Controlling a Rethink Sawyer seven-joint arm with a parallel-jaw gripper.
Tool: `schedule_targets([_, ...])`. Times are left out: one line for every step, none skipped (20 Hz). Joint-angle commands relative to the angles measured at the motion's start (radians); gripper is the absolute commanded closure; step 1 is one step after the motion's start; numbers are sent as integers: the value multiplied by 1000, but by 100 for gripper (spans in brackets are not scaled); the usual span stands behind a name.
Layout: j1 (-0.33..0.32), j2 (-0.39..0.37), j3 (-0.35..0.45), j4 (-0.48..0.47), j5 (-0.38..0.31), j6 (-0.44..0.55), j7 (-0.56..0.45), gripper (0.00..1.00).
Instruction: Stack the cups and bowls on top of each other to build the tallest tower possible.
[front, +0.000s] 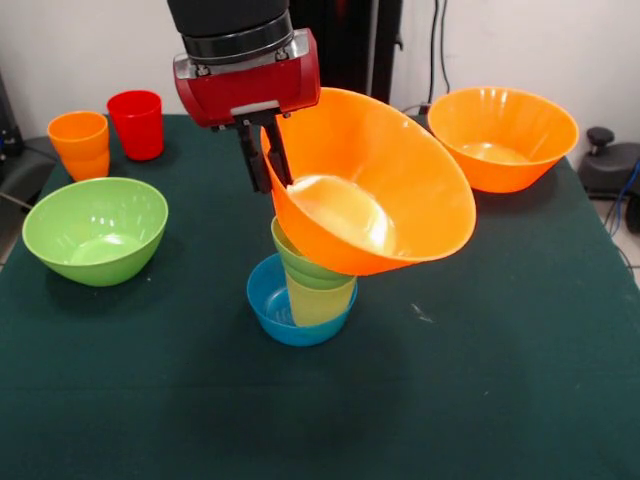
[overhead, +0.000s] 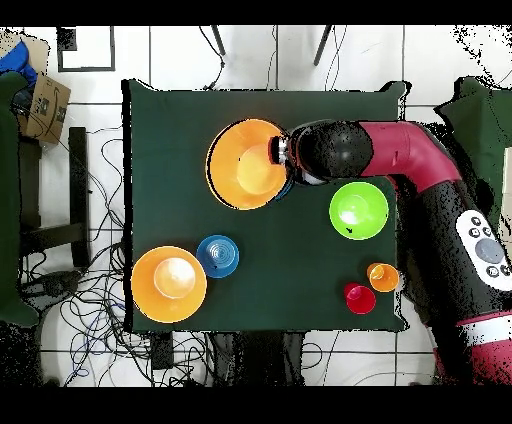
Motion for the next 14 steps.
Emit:
schedule_targets([31,20,-50,-23,-65,153,-231,100])
schedule_targets([30,21,-47,-22,-65,155,-231,100])
schedule_targets([29,20,-45,-16,-63,167,-234,100])
schedule_targets([29,20,-45,-15,-62,178,-234,100])
schedule_targets([30,21,-42,-13,-60,186,-236,100])
schedule_targets([30,21,-41,-13,-60,191,-237,100])
schedule_targets([30,20,-38,-11,-59,196,-235,100])
schedule_targets([31,19,-39,-11,-59,203,-232,100])
schedule_targets([31,17,-41,-11,-59,207,-230,100])
schedule_targets([31,16,-40,-10,-61,208,-228,100])
schedule_targets([31,16,-39,-11,-64,210,-229,100])
schedule_targets([30,16,-39,-10,-64,210,-229,100])
schedule_targets([29,15,-38,-8,-65,207,-229,100])
schedule_targets([28,15,-37,-5,-66,206,-228,100])
